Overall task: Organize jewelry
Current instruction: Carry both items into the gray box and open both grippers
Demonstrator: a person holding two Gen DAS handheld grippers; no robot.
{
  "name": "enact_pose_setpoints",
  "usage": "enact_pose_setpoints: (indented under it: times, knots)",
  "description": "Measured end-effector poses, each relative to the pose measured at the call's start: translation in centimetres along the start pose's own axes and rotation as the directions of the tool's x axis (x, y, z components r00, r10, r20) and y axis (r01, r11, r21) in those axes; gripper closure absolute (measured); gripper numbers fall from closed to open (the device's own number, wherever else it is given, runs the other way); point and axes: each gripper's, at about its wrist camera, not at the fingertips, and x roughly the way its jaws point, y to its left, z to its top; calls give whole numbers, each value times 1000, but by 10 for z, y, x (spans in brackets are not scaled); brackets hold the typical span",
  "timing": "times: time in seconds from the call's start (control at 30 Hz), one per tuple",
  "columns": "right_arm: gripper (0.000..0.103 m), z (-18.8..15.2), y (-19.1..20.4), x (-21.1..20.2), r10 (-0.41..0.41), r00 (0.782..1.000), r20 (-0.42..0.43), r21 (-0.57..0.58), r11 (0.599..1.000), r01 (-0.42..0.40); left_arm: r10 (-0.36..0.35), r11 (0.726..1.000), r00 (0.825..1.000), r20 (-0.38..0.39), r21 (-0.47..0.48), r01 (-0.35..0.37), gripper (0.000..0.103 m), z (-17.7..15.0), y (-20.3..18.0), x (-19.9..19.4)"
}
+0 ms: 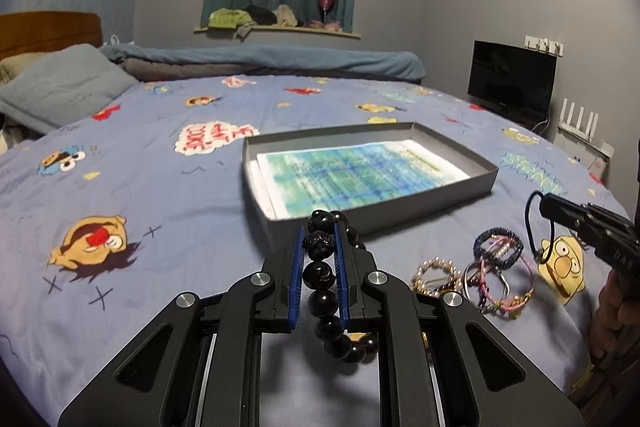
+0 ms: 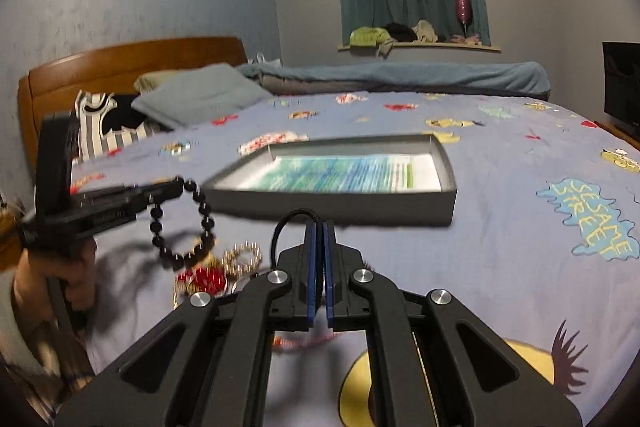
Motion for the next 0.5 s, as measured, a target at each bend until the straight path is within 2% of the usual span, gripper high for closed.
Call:
enact_pose_setpoints:
  times: [0.33, 0.5]
  knots:
    - [100, 27, -6, 18, -5, 999, 32, 10, 1000, 5, -77, 997, 991, 105, -24, 79, 88, 21, 0, -3]
    - [100, 40, -18, 31, -23, 999, 44, 25, 999, 22, -86, 995, 985, 152, -42, 94, 88, 37, 3, 2]
